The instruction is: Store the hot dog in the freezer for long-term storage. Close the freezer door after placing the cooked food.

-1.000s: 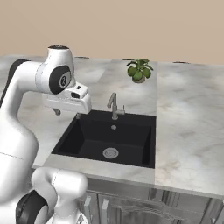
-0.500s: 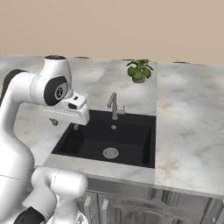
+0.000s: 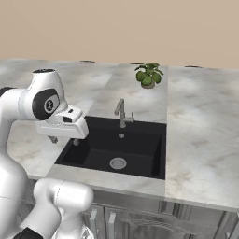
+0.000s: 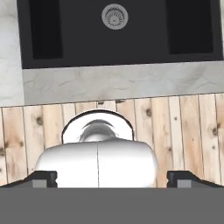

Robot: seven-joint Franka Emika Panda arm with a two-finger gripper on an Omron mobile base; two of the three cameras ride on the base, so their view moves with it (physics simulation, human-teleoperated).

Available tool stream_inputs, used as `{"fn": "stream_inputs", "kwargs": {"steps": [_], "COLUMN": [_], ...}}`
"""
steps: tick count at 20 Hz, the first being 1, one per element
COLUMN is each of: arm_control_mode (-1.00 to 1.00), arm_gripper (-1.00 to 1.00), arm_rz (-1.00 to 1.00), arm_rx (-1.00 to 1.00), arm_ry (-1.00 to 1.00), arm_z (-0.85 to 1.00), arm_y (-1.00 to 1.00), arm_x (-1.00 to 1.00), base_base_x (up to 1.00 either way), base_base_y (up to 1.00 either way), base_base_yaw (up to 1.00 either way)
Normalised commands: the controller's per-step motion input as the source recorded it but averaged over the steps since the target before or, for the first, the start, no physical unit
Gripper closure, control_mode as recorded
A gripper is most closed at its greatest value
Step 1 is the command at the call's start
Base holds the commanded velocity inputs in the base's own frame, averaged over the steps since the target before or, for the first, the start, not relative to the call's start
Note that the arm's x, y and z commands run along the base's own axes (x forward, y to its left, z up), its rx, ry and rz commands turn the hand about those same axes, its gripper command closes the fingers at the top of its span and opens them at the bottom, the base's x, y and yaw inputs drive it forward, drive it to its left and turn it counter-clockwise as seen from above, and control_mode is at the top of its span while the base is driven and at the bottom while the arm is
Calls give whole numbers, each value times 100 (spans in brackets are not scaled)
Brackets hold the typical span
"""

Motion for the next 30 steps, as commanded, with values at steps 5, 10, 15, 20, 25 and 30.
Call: {"fn": "stream_inputs", "kwargs": {"steps": [5,10,15,20,25,30], "arm_control_mode": [-100,-100,100,100,100,100], "arm_gripper": [-100,-100,-100,-100,-100,-100], "arm_rz": [2,1,0,0,0,0], "arm_rx": [-1,0,0,0,0,0], "arm_ry": [-2,0,0,0,0,0], "arm_z": [-23,-42,-26,0,0,0], "arm_y": [6,0,0,0,0,0], "arm_x": [-12,-8,-3,0,0,0], "base_base_x": [0,0,0,-2,-26,-19], "base_base_y": [0,0,0,-3,-48,-55], "base_base_yaw": [0,0,0,0,-23,-25]}}
